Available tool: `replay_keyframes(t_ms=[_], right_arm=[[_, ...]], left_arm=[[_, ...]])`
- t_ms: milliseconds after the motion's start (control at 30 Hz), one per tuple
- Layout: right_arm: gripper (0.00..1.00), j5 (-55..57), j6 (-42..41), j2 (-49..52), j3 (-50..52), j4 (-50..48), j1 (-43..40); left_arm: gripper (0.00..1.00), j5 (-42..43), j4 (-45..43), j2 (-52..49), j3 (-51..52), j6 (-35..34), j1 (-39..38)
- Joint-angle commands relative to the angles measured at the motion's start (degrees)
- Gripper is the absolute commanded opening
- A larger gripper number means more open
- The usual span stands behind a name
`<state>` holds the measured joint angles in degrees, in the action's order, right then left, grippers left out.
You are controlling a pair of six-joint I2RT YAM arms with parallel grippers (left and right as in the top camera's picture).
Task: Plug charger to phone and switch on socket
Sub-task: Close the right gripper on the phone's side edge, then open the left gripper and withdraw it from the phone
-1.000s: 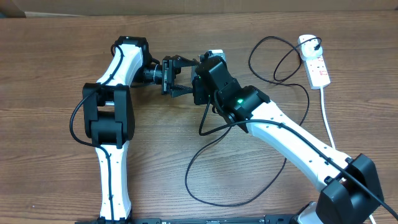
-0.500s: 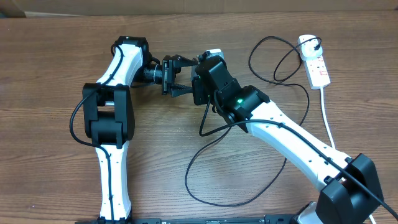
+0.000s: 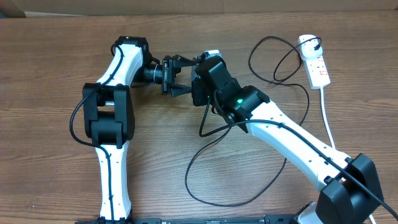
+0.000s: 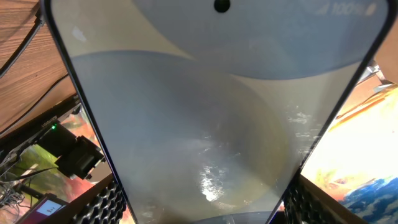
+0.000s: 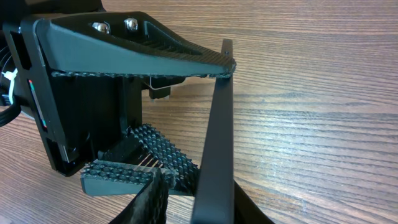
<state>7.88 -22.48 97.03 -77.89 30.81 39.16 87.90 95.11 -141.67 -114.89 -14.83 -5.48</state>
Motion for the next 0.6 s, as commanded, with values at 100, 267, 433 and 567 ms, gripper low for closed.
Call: replay_keyframes(t_ms=[100,267,433,567], right_arm=[[0.22,0.7,0.0,0.2,-1.0,-0.3,0.3],[0.15,0.7,-0.2,0.2,-1.0,-0.3,0.3],[0.07,0.7,-0.3,0.2,-1.0,-0.3,0.3],[0.04,3.0,-2.9,0.2,-1.0,-0.3,0.3]], left_arm=[[0.64,2.6,0.0,0.0,-0.3,0.1,0.0],[0.67,2.5,-0.1,0.0,-0.3,0.1,0.0],[0.7,2.5,-0.9,0.0,-0.3,0.5,0.0],[0.72,2.6,-1.4,0.0,-0.3,1.6,0.0]])
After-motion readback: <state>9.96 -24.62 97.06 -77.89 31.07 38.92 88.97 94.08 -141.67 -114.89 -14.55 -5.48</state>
